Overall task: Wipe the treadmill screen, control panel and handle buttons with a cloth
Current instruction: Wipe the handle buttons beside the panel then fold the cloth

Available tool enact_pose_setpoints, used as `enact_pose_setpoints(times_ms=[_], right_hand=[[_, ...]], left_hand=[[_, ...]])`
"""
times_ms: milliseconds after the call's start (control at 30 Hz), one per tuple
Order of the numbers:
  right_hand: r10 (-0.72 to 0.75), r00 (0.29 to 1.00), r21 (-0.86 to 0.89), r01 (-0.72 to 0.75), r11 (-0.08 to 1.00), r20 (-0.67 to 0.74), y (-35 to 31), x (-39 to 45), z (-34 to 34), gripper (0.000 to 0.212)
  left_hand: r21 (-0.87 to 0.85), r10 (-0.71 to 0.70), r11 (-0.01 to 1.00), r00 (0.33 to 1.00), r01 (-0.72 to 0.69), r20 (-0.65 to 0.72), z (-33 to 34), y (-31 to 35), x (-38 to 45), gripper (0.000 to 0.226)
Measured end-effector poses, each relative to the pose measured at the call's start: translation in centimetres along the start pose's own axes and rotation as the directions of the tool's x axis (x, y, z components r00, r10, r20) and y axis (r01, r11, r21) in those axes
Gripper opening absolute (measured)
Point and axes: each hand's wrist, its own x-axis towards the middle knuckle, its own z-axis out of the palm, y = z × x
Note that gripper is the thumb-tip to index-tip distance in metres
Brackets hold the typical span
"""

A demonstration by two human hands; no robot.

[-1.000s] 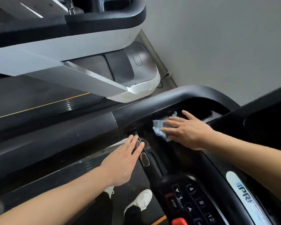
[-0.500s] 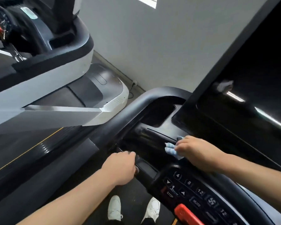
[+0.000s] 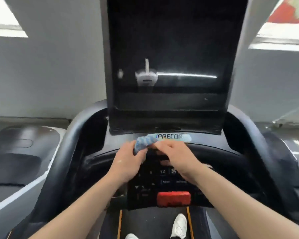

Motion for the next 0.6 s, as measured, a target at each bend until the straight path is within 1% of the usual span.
enact_pose_setpoints(times_ms=[33, 67, 100, 167, 200, 233, 267, 300, 367, 433, 467, 500, 533, 600], right_hand=[[0.005, 0.996, -0.035, -0.008, 0.999, -0.084, 1.1, -0.9, -1.7, 0.037], [0.01, 0.986, -0.068, -0.022, 0.997, -0.166, 2.4, -1.7, -3.4, 0.03], [0.019, 0.971, -0.097, -0.043, 0.994, -0.239, 3.7, -2.6, -5.0, 0.022], [0.046, 0.941, -0.132, -0.096, 0.987, -0.336, 6.1, -4.5, -7.5, 0.011], [0.044, 0.929, -0.162, -0.11, 0.981, -0.368, 7.1, -5.5, -8.5, 0.012], [0.032, 0.916, -0.193, -0.118, 0.974, -0.399, 7.9, -6.4, -9.2, 0.013], [0.025, 0.9, -0.2, -0.124, 0.972, -0.435, 8.8, -7.2, -9.9, 0.015], [0.027, 0.883, -0.18, -0.125, 0.976, -0.468, 9.8, -7.9, -10.6, 0.015], [0.059, 0.85, -0.104, -0.133, 0.986, -0.523, 11.6, -9.1, -11.8, 0.015], [0.098, 0.83, -0.035, -0.14, 0.99, -0.549, 13.3, -10.2, -12.9, 0.017], [0.113, 0.822, -0.018, -0.148, 0.989, -0.557, 14.1, -10.8, -13.3, 0.018], [0.129, 0.817, -0.003, -0.158, 0.987, -0.561, 14.9, -11.4, -13.7, 0.019], [0.147, 0.812, 0.014, -0.169, 0.985, -0.565, 15.7, -11.9, -14.1, 0.02], [0.185, 0.801, 0.055, -0.187, 0.981, -0.57, 17.1, -13.0, -14.7, 0.019]], left_hand=[[0.097, 0.082, 0.992, 0.996, -0.085, 0.035, 0.7, 1.1, 0.4, 0.006], [0.177, 0.153, 0.97, 0.985, -0.164, 0.076, 1.5, 2.3, 0.8, 0.009], [0.239, 0.208, 0.943, 0.971, -0.232, 0.12, 2.4, 3.6, 1.2, 0.018], [0.276, 0.272, 0.905, 0.939, -0.324, 0.209, 4.4, 6.7, 2.1, 0.038], [0.271, 0.317, 0.886, 0.917, -0.378, 0.243, 5.5, 8.2, 2.7, 0.041], [0.278, 0.368, 0.853, 0.887, -0.441, 0.279, 6.8, 9.6, 3.3, 0.041], [0.29, 0.434, 0.802, 0.843, -0.522, 0.318, 8.4, 11.0, 3.9, 0.04], [0.31, 0.506, 0.726, 0.782, -0.614, 0.364, 10.2, 12.3, 4.6, 0.039], [0.343, 0.652, 0.505, 0.61, -0.792, 0.45, 14.4, 14.7, 6.2, 0.037], [0.363, 0.736, 0.211, 0.392, -0.908, 0.552, 18.9, 16.9, 7.4, 0.035], [0.354, 0.749, 0.044, 0.265, -0.934, 0.607, 21.2, 17.9, 7.7, 0.035], [0.32, 0.743, -0.103, 0.141, -0.942, 0.654, 23.3, 18.9, 7.7, 0.034], [0.27, 0.724, -0.223, 0.027, -0.937, 0.689, 25.3, 19.7, 7.7, 0.031], [0.157, 0.646, -0.414, -0.167, -0.897, 0.745, 28.8, 20.7, 7.7, 0.025]])
